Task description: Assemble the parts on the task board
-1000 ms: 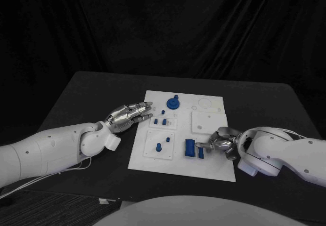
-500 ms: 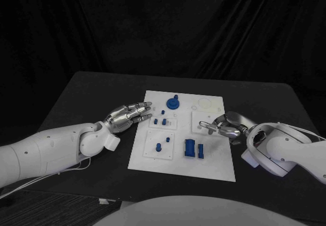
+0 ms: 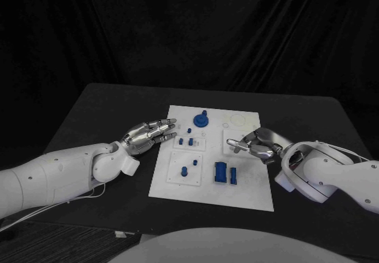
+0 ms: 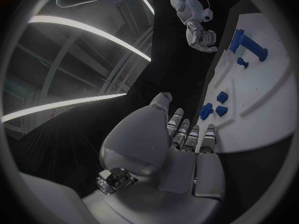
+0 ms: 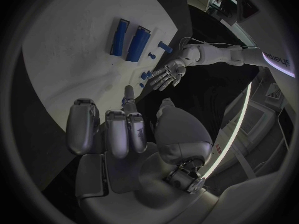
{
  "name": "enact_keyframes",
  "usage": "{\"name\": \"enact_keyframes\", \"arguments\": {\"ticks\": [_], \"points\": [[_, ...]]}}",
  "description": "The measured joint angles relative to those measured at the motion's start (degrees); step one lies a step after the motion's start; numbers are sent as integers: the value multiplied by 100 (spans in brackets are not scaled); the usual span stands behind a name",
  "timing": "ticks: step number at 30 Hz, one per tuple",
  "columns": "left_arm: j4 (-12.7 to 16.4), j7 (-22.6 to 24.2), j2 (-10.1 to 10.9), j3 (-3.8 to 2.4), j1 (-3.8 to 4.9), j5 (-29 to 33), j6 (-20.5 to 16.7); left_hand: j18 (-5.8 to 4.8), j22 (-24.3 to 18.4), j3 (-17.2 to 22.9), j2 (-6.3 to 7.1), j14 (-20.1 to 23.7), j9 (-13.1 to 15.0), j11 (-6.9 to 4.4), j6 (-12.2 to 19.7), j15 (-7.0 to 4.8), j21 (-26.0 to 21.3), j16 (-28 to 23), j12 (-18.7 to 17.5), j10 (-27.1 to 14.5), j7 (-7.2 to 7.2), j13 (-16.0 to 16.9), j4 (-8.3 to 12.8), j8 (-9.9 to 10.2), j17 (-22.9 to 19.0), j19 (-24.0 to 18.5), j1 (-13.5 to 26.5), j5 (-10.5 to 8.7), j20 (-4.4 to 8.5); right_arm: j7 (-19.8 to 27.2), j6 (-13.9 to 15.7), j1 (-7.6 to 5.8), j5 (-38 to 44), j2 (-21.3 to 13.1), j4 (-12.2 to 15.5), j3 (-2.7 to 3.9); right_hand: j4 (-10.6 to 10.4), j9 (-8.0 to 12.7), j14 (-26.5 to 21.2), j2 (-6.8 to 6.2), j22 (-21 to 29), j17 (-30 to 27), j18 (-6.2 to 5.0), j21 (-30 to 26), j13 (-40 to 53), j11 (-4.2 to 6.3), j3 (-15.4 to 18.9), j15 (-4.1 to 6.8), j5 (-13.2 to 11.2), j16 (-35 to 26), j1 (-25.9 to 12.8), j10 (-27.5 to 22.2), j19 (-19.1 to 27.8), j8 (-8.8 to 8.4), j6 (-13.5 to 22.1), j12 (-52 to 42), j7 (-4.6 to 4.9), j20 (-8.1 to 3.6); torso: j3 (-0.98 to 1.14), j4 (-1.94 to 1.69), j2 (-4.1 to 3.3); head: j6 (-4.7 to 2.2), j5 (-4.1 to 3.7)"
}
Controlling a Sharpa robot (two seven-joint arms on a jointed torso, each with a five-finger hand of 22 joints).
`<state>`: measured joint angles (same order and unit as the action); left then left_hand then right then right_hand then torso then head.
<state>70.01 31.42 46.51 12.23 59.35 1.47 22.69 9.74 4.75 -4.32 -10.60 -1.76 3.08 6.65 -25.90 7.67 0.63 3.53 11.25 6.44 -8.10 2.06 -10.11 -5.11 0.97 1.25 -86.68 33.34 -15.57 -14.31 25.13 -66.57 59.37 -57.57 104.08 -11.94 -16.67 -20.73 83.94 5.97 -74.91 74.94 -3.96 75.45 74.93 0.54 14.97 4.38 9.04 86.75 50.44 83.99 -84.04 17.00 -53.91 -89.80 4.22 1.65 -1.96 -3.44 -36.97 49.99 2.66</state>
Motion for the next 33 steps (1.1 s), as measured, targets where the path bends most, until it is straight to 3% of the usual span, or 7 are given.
{"name": "enact_keyframes", "arguments": {"ticks": [3, 8, 10, 12, 20, 33], "points": [[0, 0, 0, 0, 0, 0, 0, 1, 0, 0, 0, 0, 0, 0, 0, 0, 0, 0, 0, 0, 0, 0, 0, 0, 0, 0, 0, 0, 0, 42, -79, 17, -9, 17, -23, -1, 0, 43, 0, 3, 0, 0, -1, 28, 0, 0, 29, 0, 19, 0, 4, 0, 0, -16, -32, 0, 10, 0, 0, 0, 0, 0, 4], [-1, 0, 0, -1, 0, 0, 1, 1, 0, 16, 0, 0, 0, 21, 0, 0, 0, 0, 0, 21, 0, -1, 17, 0, 0, 0, 0, 0, 0, 46, -230, 32, -12, 35, -47, -1, -8, 199, 0, 102, 1, 0, 4, 126, 0, 0, 250, 0, -66, 0, -70, 0, 0, -192, -127, 0, 15, 0, 0, -1, -3, 0, -7], [-3, 0, -4, -1, 0, 0, 1, 1, 1, 16, 0, 0, 0, 21, 0, 0, 0, 0, 0, 21, 0, -1, 16, 0, 0, 0, 0, 0, 0, 32, -303, 39, -10, 43, -53, -1, 1, 242, 0, 131, 0, -1, 89, 156, -1, 0, 300, 0, -82, 0, -100, 0, 0, -215, -163, 0, 27, 0, 0, -1, -3, 0, -12], [-4, 0, -6, -1, 0, 0, 2, 0, 0, 16, 0, 0, 0, 21, 0, 0, 0, 0, 0, 21, 0, -1, 16, 0, 0, 0, 0, 0, 0, 16, -365, 45, -4, 47, -55, -1, -3, 280, 0, 167, 0, -1, 89, 192, -1, 0, 361, 0, -110, 25, -136, 0, 0, -258, -249, 0, 12, 0, 0, -2, -3, 0, -13], [-9, 0, -9, -1, -1, 1, 2, 1, 0, 16, 0, 0, -1, 21, 0, 0, 0, 0, 0, 21, 0, -1, 16, 0, 0, 0, 0, 0, 0, -92, -608, 60, 35, 57, -59, -1, 1, 351, 0, 246, -2, -1, 88, 239, -1, 0, 520, 0, -164, 25, -179, 0, 0, -264, -585, 0, -54, 0, 0, 2, -2, 0, 0], [-18, 0, -17, -1, -3, 2, 7, 0, 0, 16, 0, 0, -1, 21, 0, 0, 0, 0, 0, 21, 0, -2, 16, 0, 0, 0, 0, 0, 0, -321, -853, 91, 127, 70, -76, -1, 1, 379, 0, 280, -3, -2, 87, 239, -1, 0, 582, 1, -228, 25, -204, 0, 0, -321, -638, 0, -65, 0, -1, 1, -3, 0, -3]]}}
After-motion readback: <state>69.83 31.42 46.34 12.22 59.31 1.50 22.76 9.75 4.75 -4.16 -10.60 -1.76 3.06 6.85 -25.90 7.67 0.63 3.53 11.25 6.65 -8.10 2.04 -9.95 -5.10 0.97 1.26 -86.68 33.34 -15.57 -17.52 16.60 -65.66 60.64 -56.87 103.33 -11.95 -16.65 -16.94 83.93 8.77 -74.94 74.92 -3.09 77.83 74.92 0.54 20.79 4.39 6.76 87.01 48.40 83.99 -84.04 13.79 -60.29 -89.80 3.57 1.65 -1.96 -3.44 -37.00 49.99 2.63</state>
